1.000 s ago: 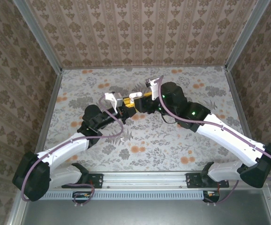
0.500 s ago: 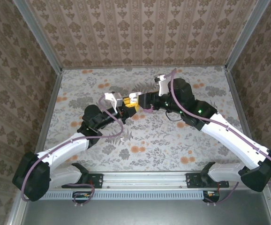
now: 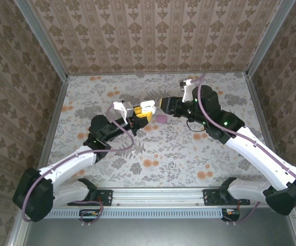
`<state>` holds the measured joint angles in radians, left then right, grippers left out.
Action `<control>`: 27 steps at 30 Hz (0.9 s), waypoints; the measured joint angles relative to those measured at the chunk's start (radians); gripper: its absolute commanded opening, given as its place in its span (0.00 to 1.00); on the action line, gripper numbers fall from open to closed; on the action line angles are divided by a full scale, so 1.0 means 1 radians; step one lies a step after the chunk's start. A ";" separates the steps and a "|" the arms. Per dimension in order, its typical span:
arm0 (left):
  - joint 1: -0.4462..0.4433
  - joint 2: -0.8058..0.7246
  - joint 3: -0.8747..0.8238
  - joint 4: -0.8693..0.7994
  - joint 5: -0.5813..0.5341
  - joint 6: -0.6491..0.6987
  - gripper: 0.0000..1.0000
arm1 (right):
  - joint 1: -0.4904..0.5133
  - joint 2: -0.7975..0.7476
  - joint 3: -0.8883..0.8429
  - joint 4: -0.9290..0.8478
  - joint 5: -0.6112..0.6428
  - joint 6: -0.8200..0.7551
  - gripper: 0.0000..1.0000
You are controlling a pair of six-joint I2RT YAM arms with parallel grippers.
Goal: Insert wireless bluetooth earbuds into charging case
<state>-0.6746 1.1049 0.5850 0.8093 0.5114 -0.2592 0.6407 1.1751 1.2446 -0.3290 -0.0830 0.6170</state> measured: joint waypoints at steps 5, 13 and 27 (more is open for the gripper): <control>0.000 -0.086 0.000 -0.056 -0.055 0.054 0.03 | -0.093 -0.002 -0.081 -0.028 0.019 0.065 0.51; 0.011 -0.316 0.006 -0.271 -0.125 0.193 0.03 | -0.117 0.293 -0.085 -0.119 -0.125 0.088 0.51; 0.022 -0.533 0.080 -0.504 -0.207 0.303 0.04 | 0.145 0.799 0.299 -0.376 -0.151 -0.064 0.54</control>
<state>-0.6529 0.5724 0.6651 0.3050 0.3046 0.0437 0.7856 1.9739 1.5440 -0.7048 -0.2337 0.5533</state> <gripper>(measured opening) 0.230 0.545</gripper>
